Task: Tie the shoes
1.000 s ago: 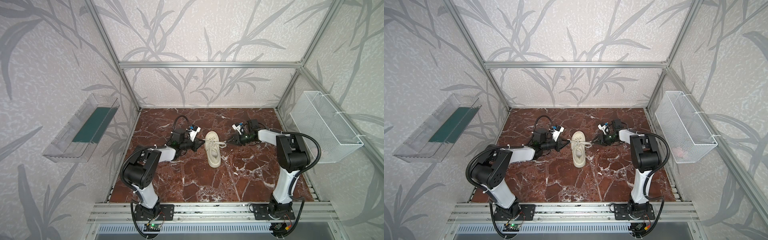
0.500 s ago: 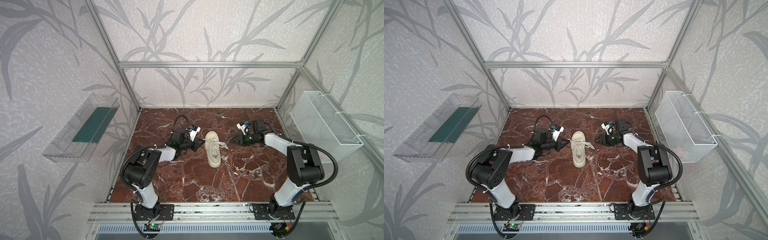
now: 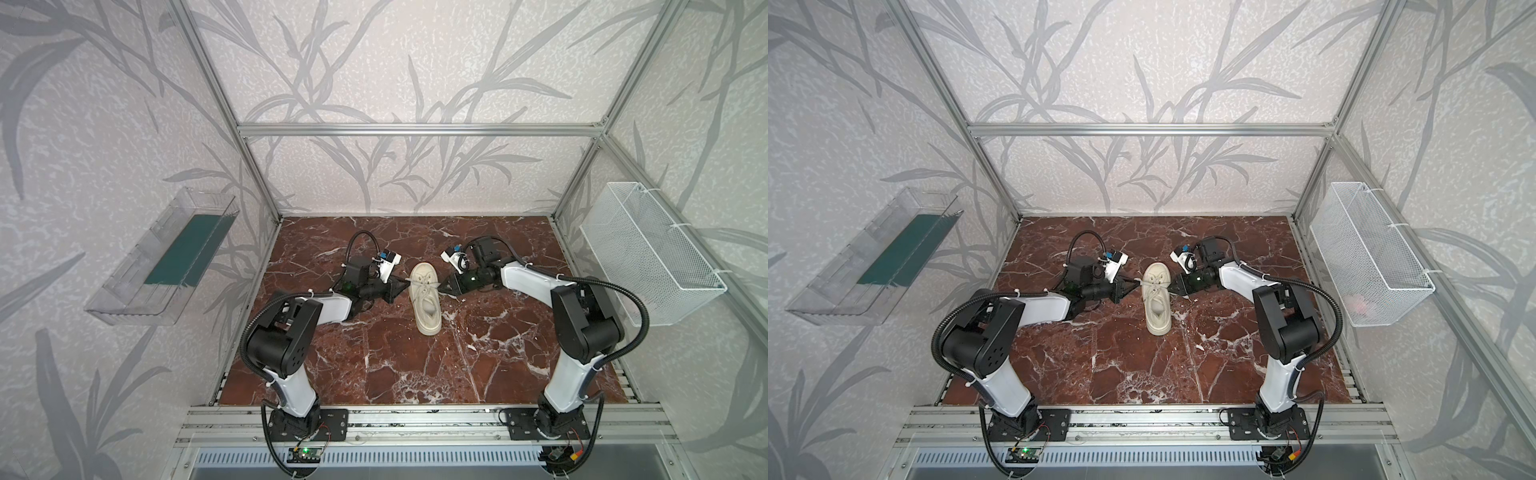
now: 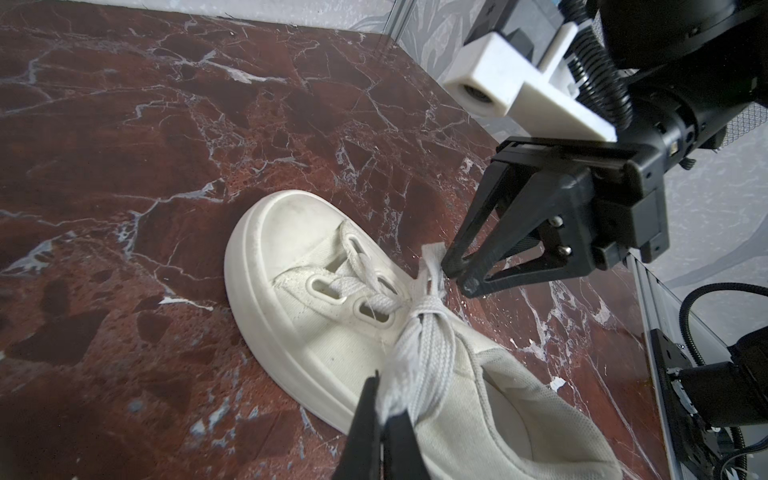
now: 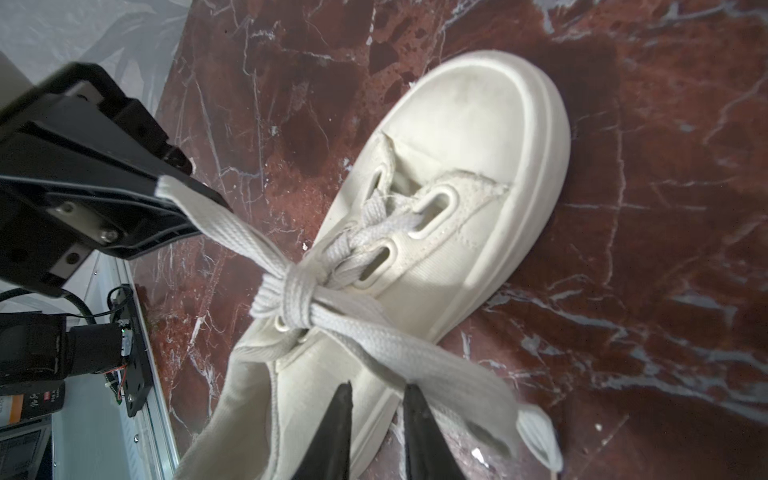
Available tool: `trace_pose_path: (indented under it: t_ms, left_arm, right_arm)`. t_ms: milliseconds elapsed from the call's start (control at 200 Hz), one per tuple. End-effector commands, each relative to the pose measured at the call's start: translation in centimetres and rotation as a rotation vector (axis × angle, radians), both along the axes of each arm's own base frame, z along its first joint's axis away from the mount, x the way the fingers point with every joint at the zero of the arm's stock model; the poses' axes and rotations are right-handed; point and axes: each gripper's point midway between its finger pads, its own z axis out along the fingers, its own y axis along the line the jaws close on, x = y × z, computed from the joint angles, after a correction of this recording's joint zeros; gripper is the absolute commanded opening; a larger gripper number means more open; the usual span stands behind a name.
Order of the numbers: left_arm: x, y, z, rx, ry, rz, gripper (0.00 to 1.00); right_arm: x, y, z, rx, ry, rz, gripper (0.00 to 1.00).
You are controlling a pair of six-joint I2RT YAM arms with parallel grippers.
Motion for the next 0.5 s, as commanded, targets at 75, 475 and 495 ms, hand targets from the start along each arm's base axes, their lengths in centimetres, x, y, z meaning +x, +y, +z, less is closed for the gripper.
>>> trace_pose_path:
  t_ms: [75, 475, 495]
  left_arm:
    - [0.2, 0.0, 1.0, -0.018, -0.032, -0.006, 0.00]
    - [0.3, -0.1, 1.1, -0.017, -0.031, -0.005, 0.00]
    - [0.3, -0.1, 1.2, -0.017, -0.033, -0.006, 0.00]
  right_arm:
    - [0.2, 0.8, 0.0, -0.012, -0.017, 0.051, 0.27]
    - [0.0, 2.7, -0.3, 0.015, 0.010, 0.129, 0.29]
    - [0.0, 2.7, -0.3, 0.012, 0.012, 0.131, 0.28]
